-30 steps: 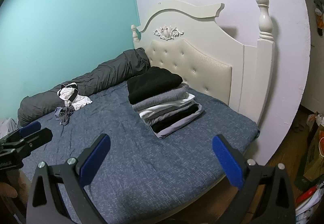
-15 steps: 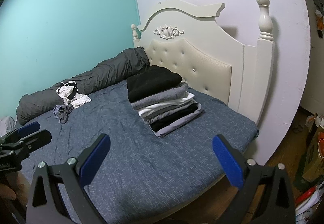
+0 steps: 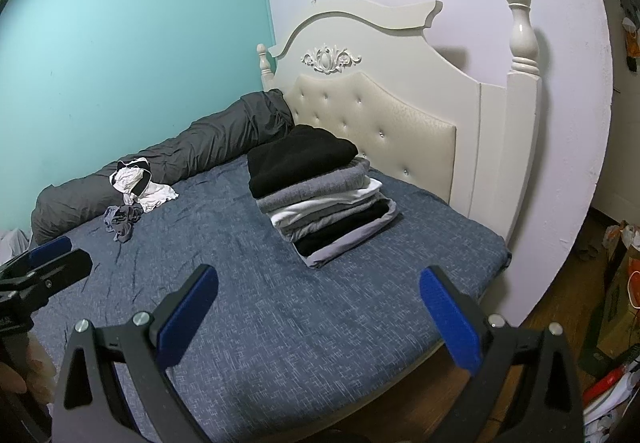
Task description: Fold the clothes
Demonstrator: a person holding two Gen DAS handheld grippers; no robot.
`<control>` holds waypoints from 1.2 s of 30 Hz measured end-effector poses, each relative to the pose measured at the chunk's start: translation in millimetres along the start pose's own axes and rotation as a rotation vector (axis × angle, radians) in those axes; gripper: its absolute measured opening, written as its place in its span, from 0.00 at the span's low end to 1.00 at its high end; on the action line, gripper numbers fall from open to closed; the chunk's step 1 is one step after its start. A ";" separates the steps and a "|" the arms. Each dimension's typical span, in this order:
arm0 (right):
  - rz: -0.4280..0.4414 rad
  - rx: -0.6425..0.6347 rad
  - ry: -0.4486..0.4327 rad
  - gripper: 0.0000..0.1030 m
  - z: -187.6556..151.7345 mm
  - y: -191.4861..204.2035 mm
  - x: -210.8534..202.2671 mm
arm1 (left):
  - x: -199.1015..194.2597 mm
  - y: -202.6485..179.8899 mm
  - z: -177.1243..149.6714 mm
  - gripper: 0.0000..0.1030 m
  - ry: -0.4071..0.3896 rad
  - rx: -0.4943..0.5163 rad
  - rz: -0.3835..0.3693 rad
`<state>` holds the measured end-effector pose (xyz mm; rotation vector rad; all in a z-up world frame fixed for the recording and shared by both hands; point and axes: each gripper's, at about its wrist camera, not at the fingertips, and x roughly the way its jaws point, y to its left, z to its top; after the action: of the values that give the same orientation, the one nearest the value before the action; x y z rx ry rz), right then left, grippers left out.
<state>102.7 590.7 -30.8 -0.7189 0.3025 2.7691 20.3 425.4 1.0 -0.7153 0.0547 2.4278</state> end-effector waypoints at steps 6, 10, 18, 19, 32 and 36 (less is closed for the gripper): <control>0.000 0.000 0.005 0.98 -0.4 -0.5 1.4 | -0.1 -0.7 0.6 1.00 0.005 -0.006 -0.004; -0.002 -0.002 0.004 0.98 -0.1 -1.0 1.8 | 0.5 -1.2 0.7 1.00 0.007 -0.004 -0.005; -0.001 -0.003 0.006 0.98 -0.2 -0.7 3.3 | 0.8 -0.1 -0.2 1.00 0.007 -0.003 0.003; -0.001 -0.002 0.006 0.98 -0.2 -1.0 3.3 | 0.9 0.1 -0.3 0.99 0.007 -0.003 0.004; -0.006 -0.002 0.009 0.98 -1.5 -2.5 3.1 | 3.5 1.6 -0.6 0.99 0.008 -0.009 0.015; -0.007 0.000 0.011 0.98 -2.3 -3.8 2.8 | 4.4 0.7 -1.2 0.99 0.005 -0.007 0.007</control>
<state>102.5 594.2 -34.7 -0.7333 0.3018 2.7590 17.5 427.0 -2.3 -0.7254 0.0511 2.4345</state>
